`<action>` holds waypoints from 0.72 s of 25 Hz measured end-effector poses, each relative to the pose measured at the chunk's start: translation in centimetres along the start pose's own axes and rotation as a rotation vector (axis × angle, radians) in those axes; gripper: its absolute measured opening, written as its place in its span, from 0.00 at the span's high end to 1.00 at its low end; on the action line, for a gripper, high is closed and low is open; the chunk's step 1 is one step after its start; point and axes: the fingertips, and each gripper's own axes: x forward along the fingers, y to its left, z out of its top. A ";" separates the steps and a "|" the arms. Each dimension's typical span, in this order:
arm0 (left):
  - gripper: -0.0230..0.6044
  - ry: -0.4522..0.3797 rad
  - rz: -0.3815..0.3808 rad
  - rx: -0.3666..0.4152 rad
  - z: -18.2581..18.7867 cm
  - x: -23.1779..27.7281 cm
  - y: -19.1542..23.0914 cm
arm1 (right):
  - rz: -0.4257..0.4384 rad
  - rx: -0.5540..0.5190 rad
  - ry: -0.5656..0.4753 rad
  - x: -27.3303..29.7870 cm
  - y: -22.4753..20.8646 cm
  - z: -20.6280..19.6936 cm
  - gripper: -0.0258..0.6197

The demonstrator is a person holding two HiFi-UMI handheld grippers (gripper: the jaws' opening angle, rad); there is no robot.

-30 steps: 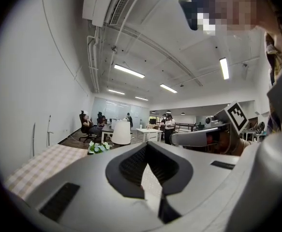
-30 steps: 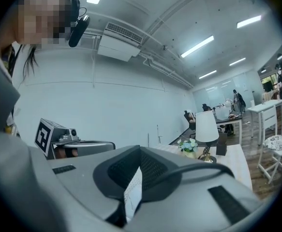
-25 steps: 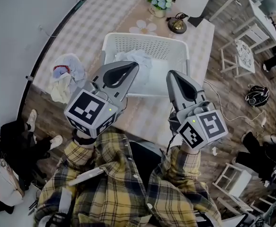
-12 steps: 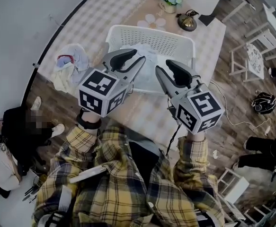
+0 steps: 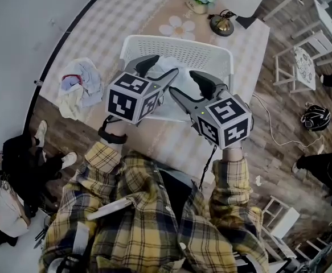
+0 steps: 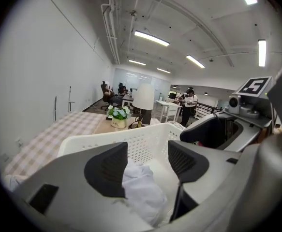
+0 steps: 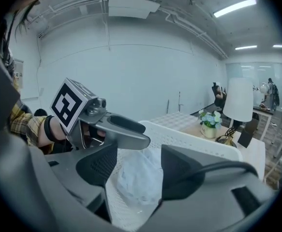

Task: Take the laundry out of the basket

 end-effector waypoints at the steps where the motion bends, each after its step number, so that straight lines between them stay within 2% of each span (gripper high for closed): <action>1: 0.48 0.017 0.007 -0.008 -0.3 0.5 0.5 | -0.002 -0.002 0.017 0.6 -0.3 -0.2 0.48; 6: 0.42 0.102 0.027 -0.055 -2.4 2.9 3.0 | 0.017 0.023 0.097 3.4 -1.9 -1.6 0.46; 8: 0.41 0.126 0.029 -0.073 -3.0 3.8 3.9 | 0.032 0.018 0.152 4.6 -2.2 -2.6 0.42; 18: 0.35 0.280 0.048 -0.139 -8.0 7.8 6.8 | 0.057 -0.019 0.419 10.1 -2.7 -8.7 0.38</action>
